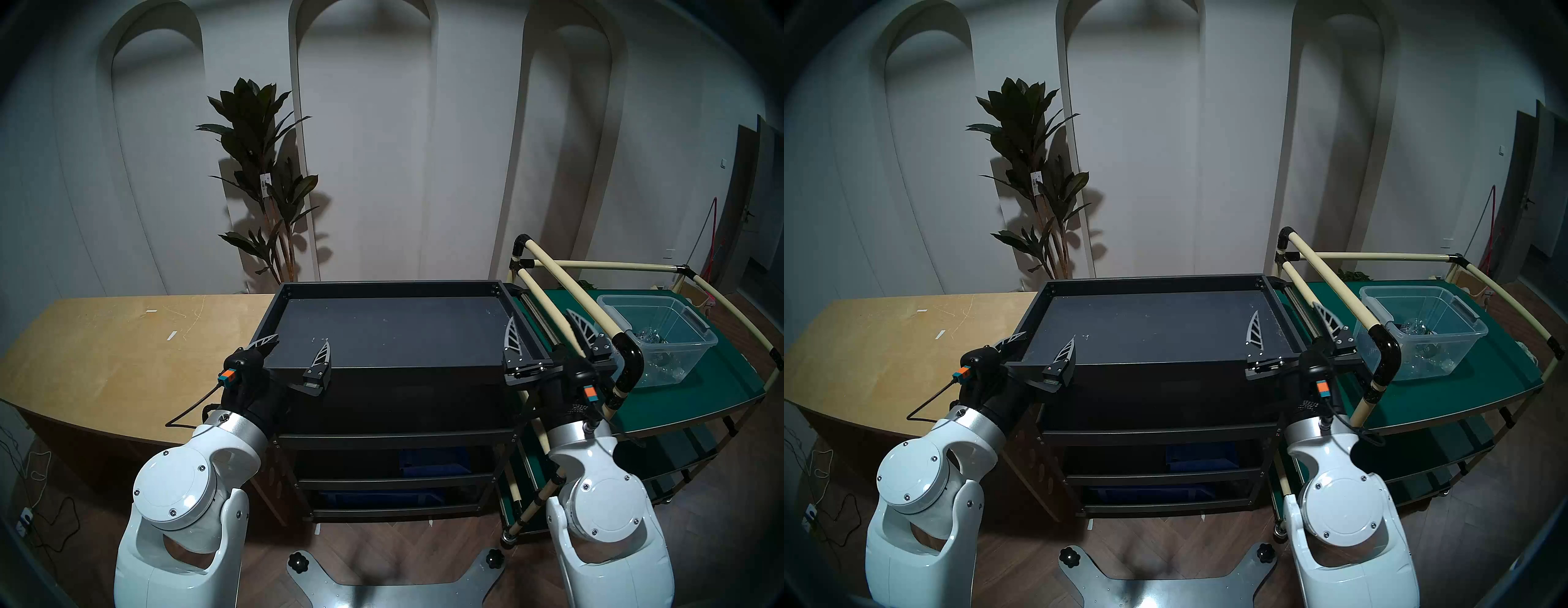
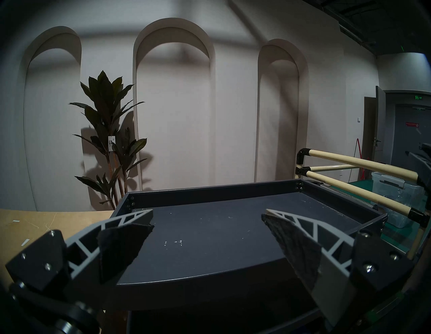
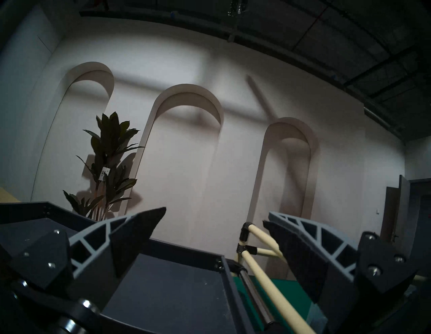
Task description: Put the storage box onto the shelf
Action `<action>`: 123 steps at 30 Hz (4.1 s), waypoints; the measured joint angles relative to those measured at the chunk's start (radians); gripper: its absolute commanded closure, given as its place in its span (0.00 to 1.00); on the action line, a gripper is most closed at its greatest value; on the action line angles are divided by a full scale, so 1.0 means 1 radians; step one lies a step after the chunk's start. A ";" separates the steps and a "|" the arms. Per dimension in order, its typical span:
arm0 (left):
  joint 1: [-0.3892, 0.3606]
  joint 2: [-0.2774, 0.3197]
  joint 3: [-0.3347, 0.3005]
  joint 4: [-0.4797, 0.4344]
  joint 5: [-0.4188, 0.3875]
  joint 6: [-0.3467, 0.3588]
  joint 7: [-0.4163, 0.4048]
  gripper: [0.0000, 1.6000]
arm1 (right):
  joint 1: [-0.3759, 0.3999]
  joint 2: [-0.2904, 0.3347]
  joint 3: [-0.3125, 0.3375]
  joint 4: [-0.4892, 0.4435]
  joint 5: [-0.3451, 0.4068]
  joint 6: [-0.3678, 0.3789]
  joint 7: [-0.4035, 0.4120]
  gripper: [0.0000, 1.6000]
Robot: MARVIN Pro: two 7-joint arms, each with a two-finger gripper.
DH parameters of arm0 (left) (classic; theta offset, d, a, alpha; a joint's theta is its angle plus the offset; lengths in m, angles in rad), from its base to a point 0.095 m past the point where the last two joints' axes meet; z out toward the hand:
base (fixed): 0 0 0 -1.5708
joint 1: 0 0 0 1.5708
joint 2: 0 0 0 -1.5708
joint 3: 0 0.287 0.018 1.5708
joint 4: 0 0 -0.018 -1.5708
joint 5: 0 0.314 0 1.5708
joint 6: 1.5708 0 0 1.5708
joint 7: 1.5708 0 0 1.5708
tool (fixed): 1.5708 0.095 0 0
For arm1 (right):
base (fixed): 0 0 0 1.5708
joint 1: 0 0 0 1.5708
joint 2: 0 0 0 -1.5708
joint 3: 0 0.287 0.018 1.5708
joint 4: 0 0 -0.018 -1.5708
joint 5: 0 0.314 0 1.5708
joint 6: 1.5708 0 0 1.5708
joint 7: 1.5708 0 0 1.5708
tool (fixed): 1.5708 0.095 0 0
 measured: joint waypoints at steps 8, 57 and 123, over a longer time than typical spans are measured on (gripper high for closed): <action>0.000 0.000 0.000 0.000 0.000 0.000 0.000 0.00 | 0.029 -0.007 0.103 -0.010 0.036 0.045 -0.028 0.00; -0.001 0.000 0.000 0.006 0.000 0.000 0.000 0.00 | 0.455 0.381 0.634 0.514 0.534 0.384 0.574 0.00; -0.001 0.000 0.000 0.011 -0.002 0.000 0.000 0.00 | 0.831 1.005 0.464 1.039 -0.140 -0.087 1.393 0.00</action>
